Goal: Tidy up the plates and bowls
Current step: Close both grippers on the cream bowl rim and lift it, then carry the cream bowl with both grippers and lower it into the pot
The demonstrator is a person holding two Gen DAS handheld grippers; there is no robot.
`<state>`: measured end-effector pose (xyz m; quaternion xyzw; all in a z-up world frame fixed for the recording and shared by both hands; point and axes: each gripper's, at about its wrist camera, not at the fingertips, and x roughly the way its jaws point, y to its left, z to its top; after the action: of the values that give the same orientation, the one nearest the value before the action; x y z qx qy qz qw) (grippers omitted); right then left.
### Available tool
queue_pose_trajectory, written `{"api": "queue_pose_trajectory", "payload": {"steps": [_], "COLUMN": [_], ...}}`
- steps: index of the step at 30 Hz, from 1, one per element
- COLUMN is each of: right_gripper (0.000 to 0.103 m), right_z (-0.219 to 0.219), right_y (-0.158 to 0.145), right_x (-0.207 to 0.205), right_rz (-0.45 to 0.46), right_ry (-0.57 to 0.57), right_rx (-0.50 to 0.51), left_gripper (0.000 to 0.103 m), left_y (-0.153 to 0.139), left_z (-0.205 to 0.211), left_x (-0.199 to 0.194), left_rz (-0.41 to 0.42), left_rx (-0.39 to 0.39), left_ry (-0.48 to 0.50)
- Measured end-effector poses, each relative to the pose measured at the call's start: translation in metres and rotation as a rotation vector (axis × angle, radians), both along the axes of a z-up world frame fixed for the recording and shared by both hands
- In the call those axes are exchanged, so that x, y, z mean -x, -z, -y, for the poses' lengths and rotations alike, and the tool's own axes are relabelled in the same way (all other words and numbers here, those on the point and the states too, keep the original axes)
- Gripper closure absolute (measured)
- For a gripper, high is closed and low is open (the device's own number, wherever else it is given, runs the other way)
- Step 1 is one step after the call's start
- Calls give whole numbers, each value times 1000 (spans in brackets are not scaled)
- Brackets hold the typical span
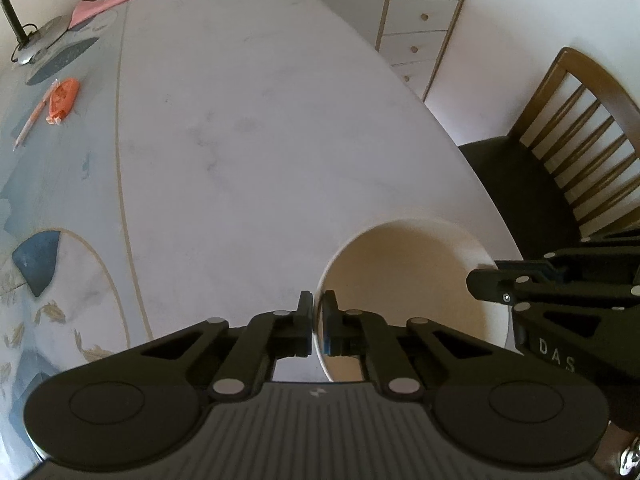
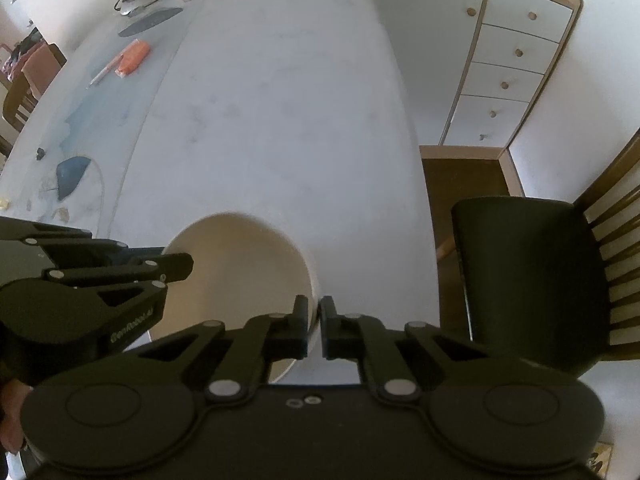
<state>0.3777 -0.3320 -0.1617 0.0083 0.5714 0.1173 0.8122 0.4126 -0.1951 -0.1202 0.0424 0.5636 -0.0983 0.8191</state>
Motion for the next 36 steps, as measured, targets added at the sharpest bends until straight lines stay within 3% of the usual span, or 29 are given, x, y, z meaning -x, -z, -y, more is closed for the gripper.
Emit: {"api": "queue_pose_trajectory", "payload": {"steps": [7, 17, 29, 36], "right_gripper": [97, 97, 97, 97], "right_z": [-5, -8, -27, -49], "right_y": [-12, -49, -107, -126], "right_x": [15, 49, 120, 159], "right_rz": [20, 71, 168, 199], "right_ry": [22, 59, 71, 69], "right_rx": [1, -18, -26, -46], "left_gripper": [99, 100, 100, 100], "left_y": [-9, -45, -103, -122], "left_z": [-7, -14, -39, -62], "left_x": [16, 51, 123, 165], "left_rz": [14, 76, 169, 194], "left_rx": [13, 20, 21, 3], "left_ry": [15, 60, 97, 104]}}
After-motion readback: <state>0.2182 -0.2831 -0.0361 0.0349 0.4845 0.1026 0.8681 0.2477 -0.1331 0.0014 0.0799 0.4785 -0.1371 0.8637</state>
